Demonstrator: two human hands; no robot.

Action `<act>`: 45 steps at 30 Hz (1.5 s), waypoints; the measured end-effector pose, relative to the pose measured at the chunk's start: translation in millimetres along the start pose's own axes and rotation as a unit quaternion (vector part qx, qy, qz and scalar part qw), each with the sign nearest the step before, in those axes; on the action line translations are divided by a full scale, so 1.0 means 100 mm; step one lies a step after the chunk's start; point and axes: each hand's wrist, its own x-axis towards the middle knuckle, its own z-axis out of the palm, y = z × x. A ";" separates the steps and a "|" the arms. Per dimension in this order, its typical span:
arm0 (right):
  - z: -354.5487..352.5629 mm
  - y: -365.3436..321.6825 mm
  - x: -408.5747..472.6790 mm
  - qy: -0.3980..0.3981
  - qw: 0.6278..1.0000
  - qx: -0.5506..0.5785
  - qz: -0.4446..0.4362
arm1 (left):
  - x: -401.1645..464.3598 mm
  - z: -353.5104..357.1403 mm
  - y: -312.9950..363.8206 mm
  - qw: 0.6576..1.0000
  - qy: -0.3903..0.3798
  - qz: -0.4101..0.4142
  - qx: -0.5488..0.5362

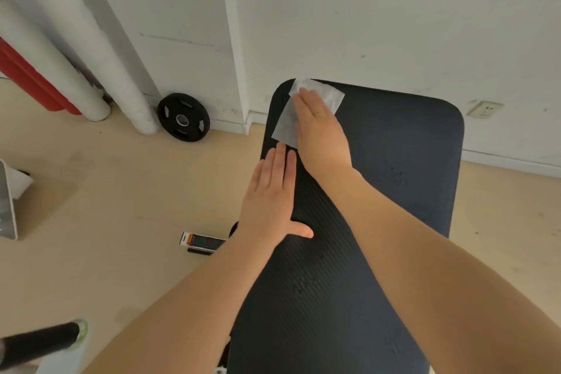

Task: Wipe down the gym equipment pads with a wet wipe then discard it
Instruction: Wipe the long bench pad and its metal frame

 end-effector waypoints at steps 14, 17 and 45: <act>-0.12 0.23 -0.22 -0.066 0.990 -0.106 0.067 | -0.03 -0.08 0.08 0.999 -0.017 -0.033 -0.010; -0.06 -0.04 -0.02 -0.106 0.990 -0.088 -0.026 | -0.04 -0.08 0.11 0.998 -0.016 -0.059 -0.024; -0.38 1.09 -0.65 -0.009 0.985 -0.078 0.155 | 0.05 -0.17 0.31 0.987 -0.110 -0.110 0.024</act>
